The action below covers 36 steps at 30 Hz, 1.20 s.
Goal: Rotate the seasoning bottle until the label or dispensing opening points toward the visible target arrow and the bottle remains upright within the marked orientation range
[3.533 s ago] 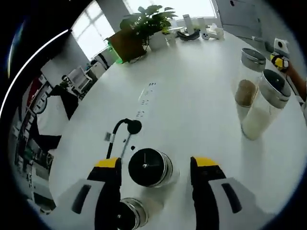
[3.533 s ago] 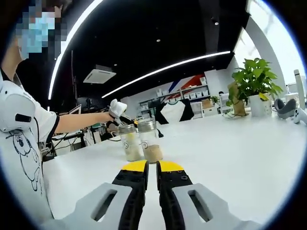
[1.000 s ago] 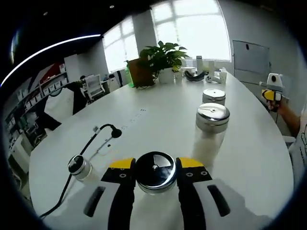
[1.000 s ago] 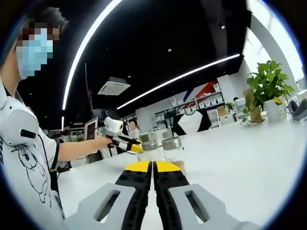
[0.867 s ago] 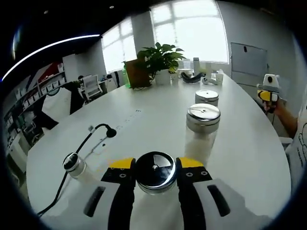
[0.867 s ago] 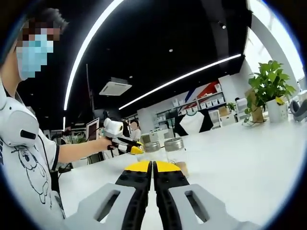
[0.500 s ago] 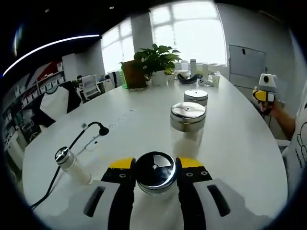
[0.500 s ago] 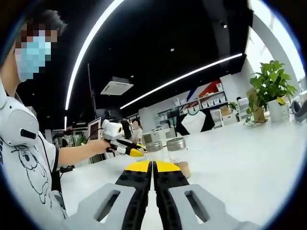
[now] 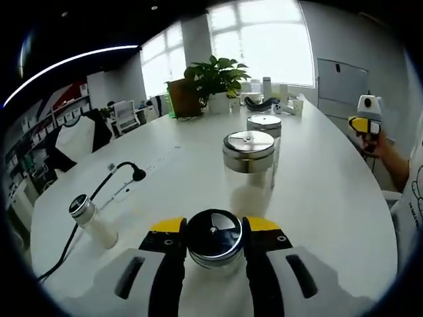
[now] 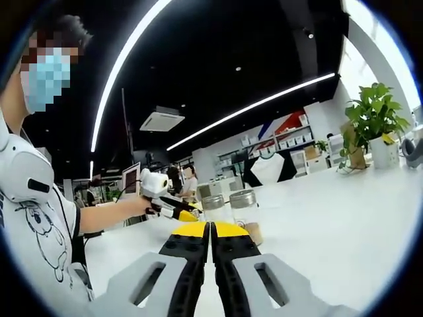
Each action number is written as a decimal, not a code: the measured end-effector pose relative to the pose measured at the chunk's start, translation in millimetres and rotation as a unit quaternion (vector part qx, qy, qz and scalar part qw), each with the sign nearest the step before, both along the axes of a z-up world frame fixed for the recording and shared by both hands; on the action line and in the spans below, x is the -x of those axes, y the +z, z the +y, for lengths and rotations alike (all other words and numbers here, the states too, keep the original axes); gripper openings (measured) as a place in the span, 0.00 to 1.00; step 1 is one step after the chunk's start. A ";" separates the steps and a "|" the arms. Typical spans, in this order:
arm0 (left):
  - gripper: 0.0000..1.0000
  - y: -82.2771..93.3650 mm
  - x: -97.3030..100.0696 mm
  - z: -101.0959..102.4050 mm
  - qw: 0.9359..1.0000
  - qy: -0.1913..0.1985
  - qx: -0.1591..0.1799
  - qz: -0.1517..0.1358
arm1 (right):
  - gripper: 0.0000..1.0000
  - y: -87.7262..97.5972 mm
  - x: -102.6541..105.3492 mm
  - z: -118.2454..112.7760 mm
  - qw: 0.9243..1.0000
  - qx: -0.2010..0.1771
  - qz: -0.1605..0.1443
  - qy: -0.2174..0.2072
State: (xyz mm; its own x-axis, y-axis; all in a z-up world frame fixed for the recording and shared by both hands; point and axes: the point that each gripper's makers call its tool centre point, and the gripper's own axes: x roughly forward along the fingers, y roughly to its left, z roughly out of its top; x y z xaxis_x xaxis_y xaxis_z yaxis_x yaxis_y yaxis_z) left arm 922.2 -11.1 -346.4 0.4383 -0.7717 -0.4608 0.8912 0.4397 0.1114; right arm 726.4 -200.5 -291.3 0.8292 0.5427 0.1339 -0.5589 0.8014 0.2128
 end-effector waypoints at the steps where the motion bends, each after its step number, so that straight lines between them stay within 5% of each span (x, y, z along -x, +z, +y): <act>1: 0.35 0.2 -0.2 0.1 1.000 0.000 0.003 0.001 | 0.00 -0.3 -0.1 0.7 1.000 0.000 0.000 0.001; 4: 0.35 2.3 4.3 -1.5 0.999 0.001 0.041 0.014 | 0.00 -2.2 -1.9 1.6 1.000 0.001 0.002 0.003; 9: 0.36 16.6 8.8 1.7 0.996 0.006 0.087 -0.024 | 0.00 -4.7 -7.4 1.2 1.000 -0.005 0.006 0.003; 14: 0.49 41.1 18.9 1.4 0.984 0.030 0.177 -0.005 | 0.00 -4.2 -12.3 6.4 1.000 -0.007 0.006 0.011; 18: 0.48 41.7 22.6 8.4 0.983 0.049 0.167 -0.062 | 0.00 -3.9 -17.0 8.3 1.000 -0.009 0.006 0.017; 26: 0.48 44.1 15.6 20.1 0.969 0.111 0.213 -0.060 | 0.00 -3.2 -26.3 13.5 0.999 -0.014 0.003 0.030; 36: 0.47 32.2 11.2 26.0 0.958 0.169 0.218 -0.079 | 0.00 -3.4 -29.2 17.0 0.999 -0.017 0.006 0.042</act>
State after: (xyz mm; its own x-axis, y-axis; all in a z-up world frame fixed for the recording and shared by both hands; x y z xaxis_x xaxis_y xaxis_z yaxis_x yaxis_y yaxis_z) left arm 911.0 14.9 -314.1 0.7344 -0.6779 -0.0340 0.6774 0.7352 -0.0260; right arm 755.6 -183.5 -294.8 0.7823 0.6061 0.1437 -0.6215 0.7440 0.2453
